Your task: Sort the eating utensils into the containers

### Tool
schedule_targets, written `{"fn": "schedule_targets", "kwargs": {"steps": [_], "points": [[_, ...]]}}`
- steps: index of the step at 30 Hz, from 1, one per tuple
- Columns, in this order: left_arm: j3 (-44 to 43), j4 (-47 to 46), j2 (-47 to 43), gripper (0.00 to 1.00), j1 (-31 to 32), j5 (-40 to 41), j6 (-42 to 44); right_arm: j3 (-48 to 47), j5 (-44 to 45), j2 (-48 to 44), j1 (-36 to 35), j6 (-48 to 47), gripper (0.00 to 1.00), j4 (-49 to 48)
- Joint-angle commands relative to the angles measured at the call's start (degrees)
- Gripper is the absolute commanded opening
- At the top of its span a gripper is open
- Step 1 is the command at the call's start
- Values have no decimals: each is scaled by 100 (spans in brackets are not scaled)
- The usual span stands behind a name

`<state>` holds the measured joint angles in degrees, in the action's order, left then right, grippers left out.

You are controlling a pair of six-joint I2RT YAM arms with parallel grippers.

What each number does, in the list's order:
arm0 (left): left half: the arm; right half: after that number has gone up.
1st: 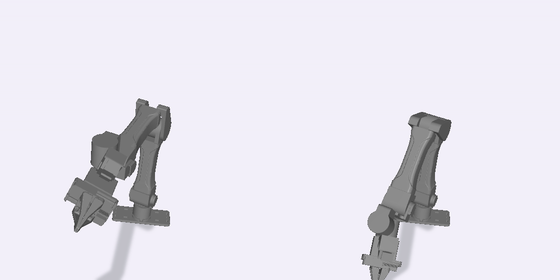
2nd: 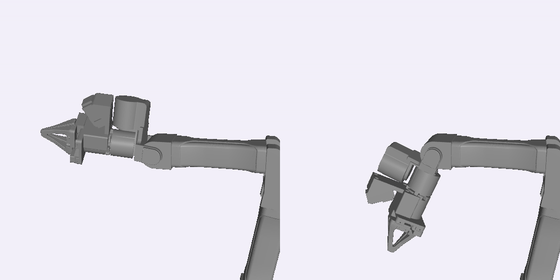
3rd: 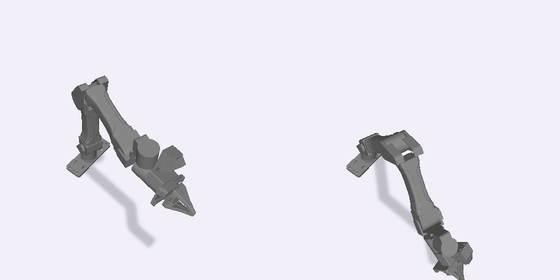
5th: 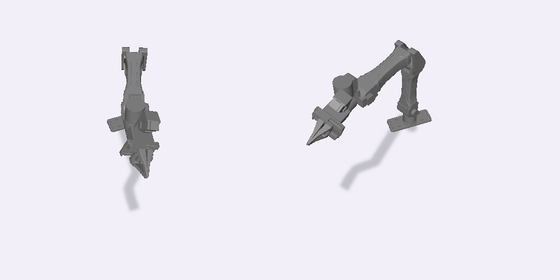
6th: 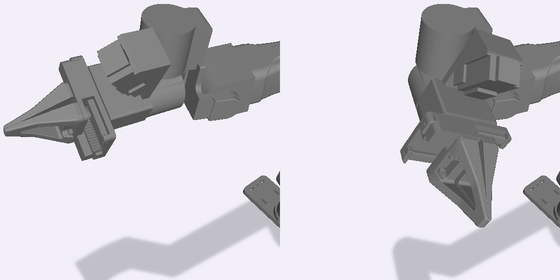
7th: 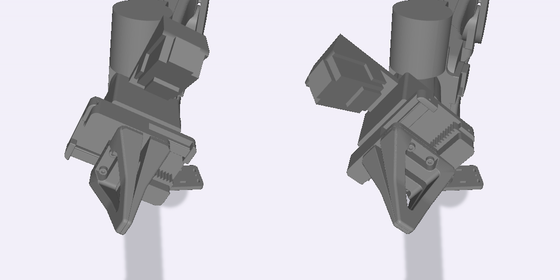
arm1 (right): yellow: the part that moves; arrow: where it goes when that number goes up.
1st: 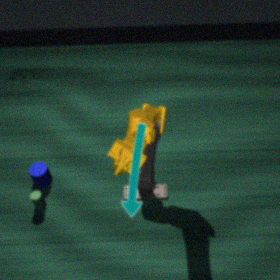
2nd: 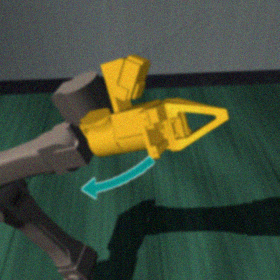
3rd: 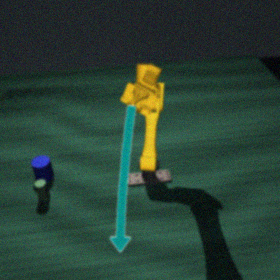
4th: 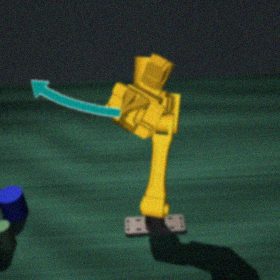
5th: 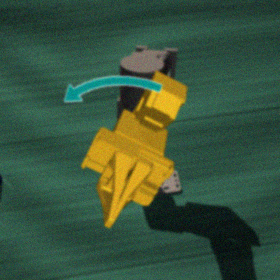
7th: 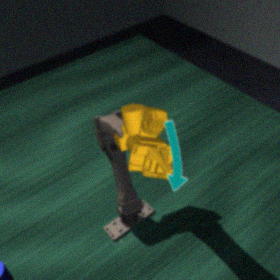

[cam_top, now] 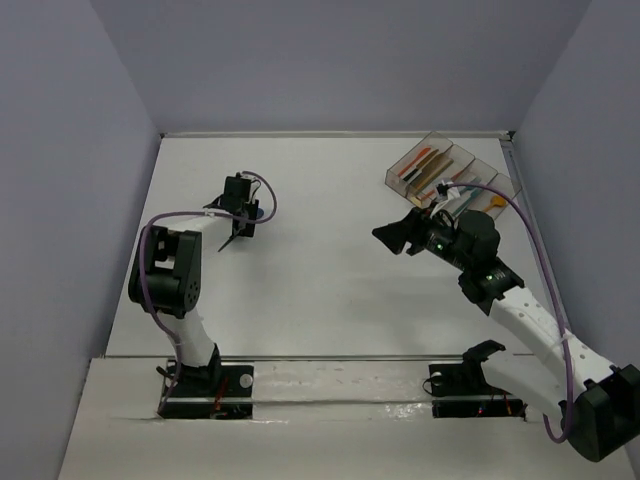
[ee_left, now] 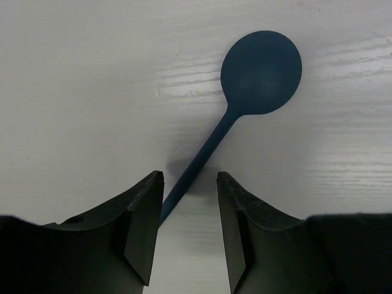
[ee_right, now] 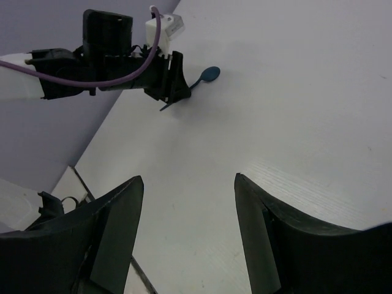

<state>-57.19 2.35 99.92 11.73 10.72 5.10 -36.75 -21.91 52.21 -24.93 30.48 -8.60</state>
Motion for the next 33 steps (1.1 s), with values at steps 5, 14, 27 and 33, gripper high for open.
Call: {"fn": "schedule_targets", "kwargs": {"steps": [5, 14, 27, 33], "points": [[-486, -94, 590, 35, -223, -351, 351, -7, -226, 18, -30, 90, 67, -388], [-539, 2, 942, 12, -530, -852, 272, 19, -85, 9, -30, 107, 67, -405], [-820, 195, 284, 0, -540, -1819, -18, -95, -94, 176, -30, 72, 77, -265], [-837, 152, 80, 0, -540, -2590, -395, -122, -313, 606, -30, 186, 78, -449]]}}
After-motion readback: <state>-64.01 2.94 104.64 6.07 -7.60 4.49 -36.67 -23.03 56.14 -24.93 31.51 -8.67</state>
